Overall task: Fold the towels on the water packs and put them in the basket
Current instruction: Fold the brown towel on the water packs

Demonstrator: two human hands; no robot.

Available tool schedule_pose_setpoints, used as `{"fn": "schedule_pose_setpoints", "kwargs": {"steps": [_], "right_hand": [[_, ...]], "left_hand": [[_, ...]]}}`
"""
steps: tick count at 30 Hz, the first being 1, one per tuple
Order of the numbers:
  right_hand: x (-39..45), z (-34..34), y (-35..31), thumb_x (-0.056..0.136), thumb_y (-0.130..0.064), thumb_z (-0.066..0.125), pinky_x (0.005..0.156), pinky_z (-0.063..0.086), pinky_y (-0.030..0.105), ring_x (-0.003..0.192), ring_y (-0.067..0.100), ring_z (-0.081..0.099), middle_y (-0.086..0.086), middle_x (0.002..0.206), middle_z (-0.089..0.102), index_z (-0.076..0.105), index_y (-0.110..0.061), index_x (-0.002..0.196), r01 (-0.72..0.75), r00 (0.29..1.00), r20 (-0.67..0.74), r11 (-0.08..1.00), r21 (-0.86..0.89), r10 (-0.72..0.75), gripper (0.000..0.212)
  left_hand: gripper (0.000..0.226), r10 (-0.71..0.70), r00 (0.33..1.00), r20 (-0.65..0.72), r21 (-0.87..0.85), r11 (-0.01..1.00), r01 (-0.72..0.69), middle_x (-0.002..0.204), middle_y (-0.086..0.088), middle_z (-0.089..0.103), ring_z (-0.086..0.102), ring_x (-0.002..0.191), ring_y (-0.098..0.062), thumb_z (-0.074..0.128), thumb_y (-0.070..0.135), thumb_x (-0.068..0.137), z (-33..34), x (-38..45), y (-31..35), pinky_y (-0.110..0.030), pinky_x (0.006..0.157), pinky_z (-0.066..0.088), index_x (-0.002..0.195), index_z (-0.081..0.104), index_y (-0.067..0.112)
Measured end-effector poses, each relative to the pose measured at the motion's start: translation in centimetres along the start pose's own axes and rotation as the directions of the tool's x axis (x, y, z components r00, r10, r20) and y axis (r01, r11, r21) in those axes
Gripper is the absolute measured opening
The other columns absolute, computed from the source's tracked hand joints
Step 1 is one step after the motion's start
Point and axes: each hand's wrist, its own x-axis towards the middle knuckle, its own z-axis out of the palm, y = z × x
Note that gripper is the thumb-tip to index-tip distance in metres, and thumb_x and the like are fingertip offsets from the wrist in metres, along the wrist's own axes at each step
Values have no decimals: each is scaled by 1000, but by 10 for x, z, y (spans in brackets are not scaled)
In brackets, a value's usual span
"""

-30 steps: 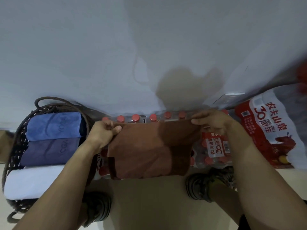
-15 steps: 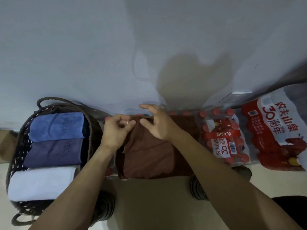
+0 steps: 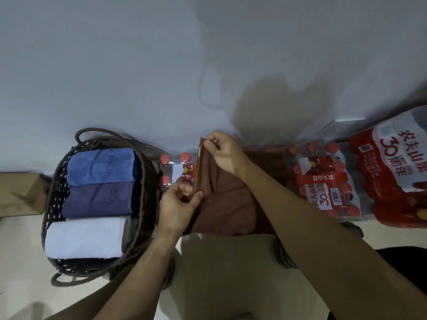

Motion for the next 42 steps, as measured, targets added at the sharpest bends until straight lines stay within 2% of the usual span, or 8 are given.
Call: {"fn": "schedule_pose_setpoints", "kwargs": {"steps": [6,10,17,21,26,30,35,42], "right_hand": [[-1,11,-4,98,-18,55,71,35,22,81,17,55,1,85,62,62,-8,93,-21,1000,-21,996,-89,19,13],[2,15,-2,98,-18,54,75,36,21,90,18,57,7,97,66,62,-10,94,-51,998,-51,992,-112,45,12],[7,11,0,97,-16,57,68,32,14,86,14,58,6,98,70,67,-7,99,-53,996,60,985,-162,63,13],[9,23,-3,97,-14,57,81,44,23,96,22,63,9,102,70,67,-6,100,-20,996,86,980,-199,38,14],[10,39,-6,98,-17,52,84,41,25,104,23,59,7,109,67,66,-11,104,93,993,95,948,-304,-67,16],[16,47,-4,98,-19,52,93,42,32,107,24,55,9,111,62,65,-11,106,136,986,139,924,-358,-91,17],[20,62,-4,95,-19,60,95,45,33,105,24,58,6,105,67,72,-13,99,89,994,89,932,-351,-61,14],[21,73,0,87,-27,68,97,34,32,111,22,50,-4,102,63,71,-28,94,119,990,116,884,-452,-74,8]], "left_hand": [[18,4,999,43,54,999,-7,61,10,59,56,57,-9,79,14,80,-16,-40,-15,-28,56,48,75,61,15],[14,87,992,90,102,990,-96,72,4,68,62,66,-8,73,21,87,-32,-65,-24,-22,65,50,78,65,15],[13,20,960,278,351,928,-121,80,6,66,62,68,-5,73,24,86,-50,-89,-45,-17,64,46,74,72,27],[17,109,938,329,387,891,-239,81,10,63,64,69,-8,72,29,86,-54,-94,-56,-17,60,48,71,65,29],[23,-163,981,102,181,973,143,63,2,67,60,58,-10,72,26,87,-54,-102,-72,-19,58,47,66,70,19],[16,-517,854,59,-195,833,518,71,-12,73,66,61,-15,80,21,77,-53,-102,-75,-23,68,54,82,76,6],[33,-498,867,-31,-341,820,459,64,-12,70,58,43,-16,81,-2,71,-49,-104,-75,-21,42,45,94,58,4],[14,-504,861,64,-75,858,508,54,0,62,50,46,-11,78,11,81,-48,-102,-90,-23,44,42,70,73,17]]}}
